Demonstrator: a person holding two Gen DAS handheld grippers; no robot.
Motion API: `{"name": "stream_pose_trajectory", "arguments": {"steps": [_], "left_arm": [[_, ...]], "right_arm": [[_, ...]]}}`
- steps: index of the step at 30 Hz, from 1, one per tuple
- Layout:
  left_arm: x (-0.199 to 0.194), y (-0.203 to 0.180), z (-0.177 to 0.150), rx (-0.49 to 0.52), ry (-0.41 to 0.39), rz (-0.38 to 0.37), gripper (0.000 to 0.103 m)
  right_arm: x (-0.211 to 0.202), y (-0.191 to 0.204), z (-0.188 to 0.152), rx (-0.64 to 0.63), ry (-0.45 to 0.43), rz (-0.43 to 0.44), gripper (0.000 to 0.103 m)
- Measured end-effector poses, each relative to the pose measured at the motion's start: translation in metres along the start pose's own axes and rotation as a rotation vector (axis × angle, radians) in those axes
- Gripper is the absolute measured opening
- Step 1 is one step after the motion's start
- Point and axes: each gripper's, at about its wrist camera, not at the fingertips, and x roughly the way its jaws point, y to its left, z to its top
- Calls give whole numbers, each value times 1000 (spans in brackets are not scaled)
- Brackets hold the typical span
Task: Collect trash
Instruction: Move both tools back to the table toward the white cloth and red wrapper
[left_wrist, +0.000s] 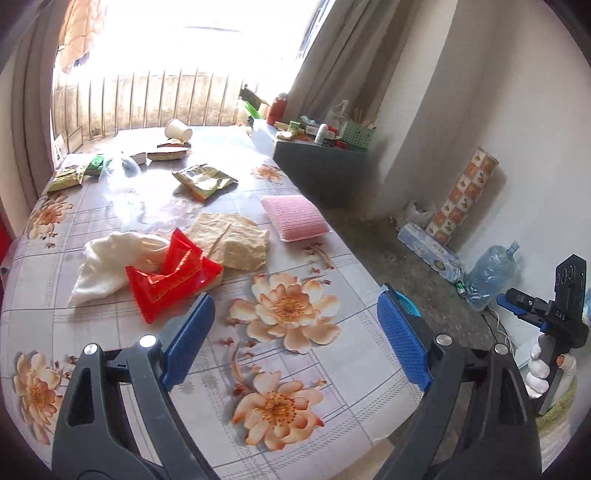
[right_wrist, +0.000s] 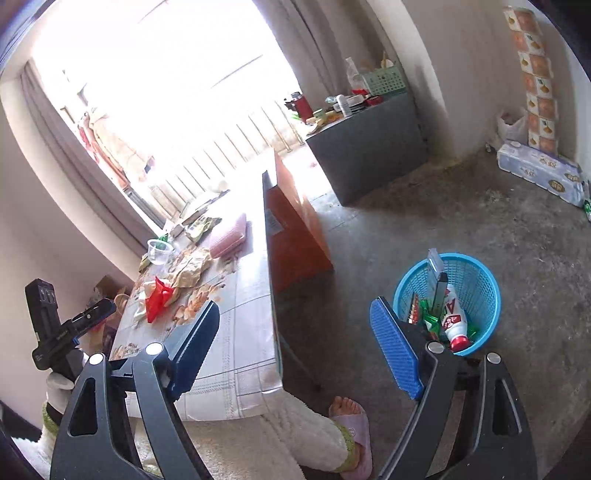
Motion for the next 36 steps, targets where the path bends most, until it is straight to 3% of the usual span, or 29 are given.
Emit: {"name": "stream_pose_trajectory", "arguments": {"steps": [5, 10, 16, 21, 24, 26, 28, 30, 32, 36], "left_arm": [[-21, 82, 7, -111, -35, 156, 85], [-5, 145, 17, -188, -4, 255, 85], [39, 180, 29, -199, 67, 266, 85], [85, 193, 37, -172, 177, 294, 85], [99, 189, 38, -127, 214, 300, 73], [104, 186, 35, -106, 226, 302, 59], [106, 184, 31, -93, 241, 309, 47], [107, 182, 26, -81, 250, 312, 32], [105, 181, 20, -71, 249, 324, 18], [92, 180, 12, -91, 250, 310, 8]], "right_arm": [[57, 75, 4, -75, 121, 146, 81], [120, 147, 2, -133, 243, 232, 81], [193, 213, 12, -206, 304, 230, 81], [252, 244, 19, -272, 335, 163, 74], [276, 252, 15, -309, 358, 123, 64], [285, 254, 12, -321, 375, 113, 50], [285, 254, 8, -324, 378, 103, 27], [282, 254, 6, -326, 371, 114, 18], [273, 253, 4, -333, 357, 121, 15], [255, 251, 3, -325, 339, 151, 12]]}}
